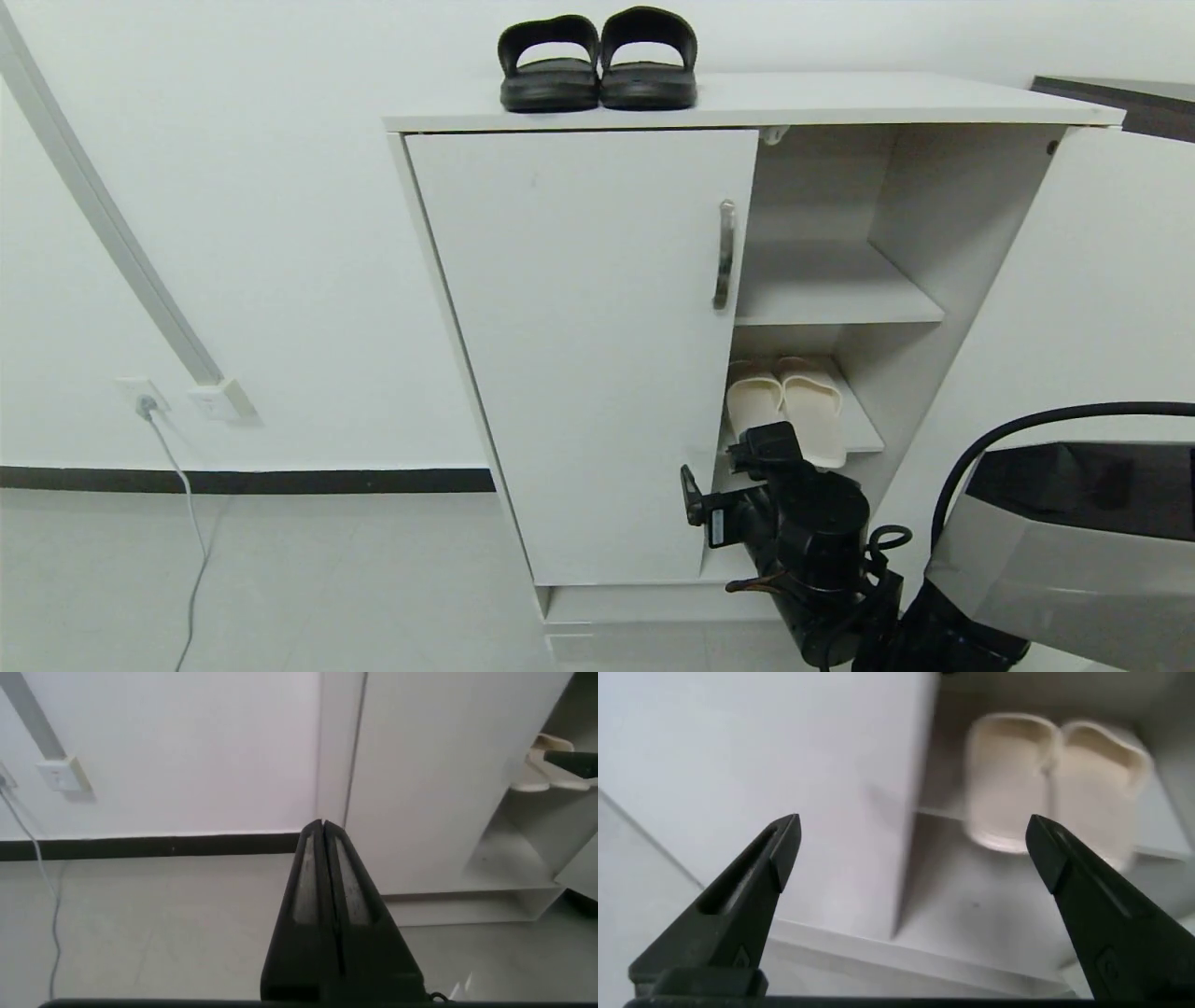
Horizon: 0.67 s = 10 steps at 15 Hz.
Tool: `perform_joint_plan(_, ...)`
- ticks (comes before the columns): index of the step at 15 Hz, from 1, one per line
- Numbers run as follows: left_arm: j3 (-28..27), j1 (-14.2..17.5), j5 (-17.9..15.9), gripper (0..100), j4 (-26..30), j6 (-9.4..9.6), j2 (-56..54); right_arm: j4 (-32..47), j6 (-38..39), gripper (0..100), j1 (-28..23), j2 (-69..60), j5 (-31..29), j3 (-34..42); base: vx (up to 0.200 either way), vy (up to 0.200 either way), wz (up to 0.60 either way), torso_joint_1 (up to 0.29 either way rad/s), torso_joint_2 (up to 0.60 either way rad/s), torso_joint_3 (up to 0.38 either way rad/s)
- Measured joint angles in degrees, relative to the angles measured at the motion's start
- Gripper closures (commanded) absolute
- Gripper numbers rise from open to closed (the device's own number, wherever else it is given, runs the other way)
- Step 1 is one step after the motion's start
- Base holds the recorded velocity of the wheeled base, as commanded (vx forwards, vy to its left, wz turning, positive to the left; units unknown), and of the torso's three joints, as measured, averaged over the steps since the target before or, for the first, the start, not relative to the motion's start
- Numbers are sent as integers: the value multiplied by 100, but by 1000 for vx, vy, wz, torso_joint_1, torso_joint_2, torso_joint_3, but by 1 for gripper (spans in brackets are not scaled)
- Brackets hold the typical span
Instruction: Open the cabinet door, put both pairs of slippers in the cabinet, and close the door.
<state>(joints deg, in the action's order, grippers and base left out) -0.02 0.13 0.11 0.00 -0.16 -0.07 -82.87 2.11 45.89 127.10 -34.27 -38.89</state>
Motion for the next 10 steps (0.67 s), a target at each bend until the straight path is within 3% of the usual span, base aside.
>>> perform_joint_plan(5,-2,5,5,100,0,-6,0,-143,2,0,52,-74,11,2,0,200,0,1,0,3)
perform_joint_plan(10,0,7,22,100,-10,-38,0,-603,-289,0,77,-107,101,173,0,0,0,0,0,0)
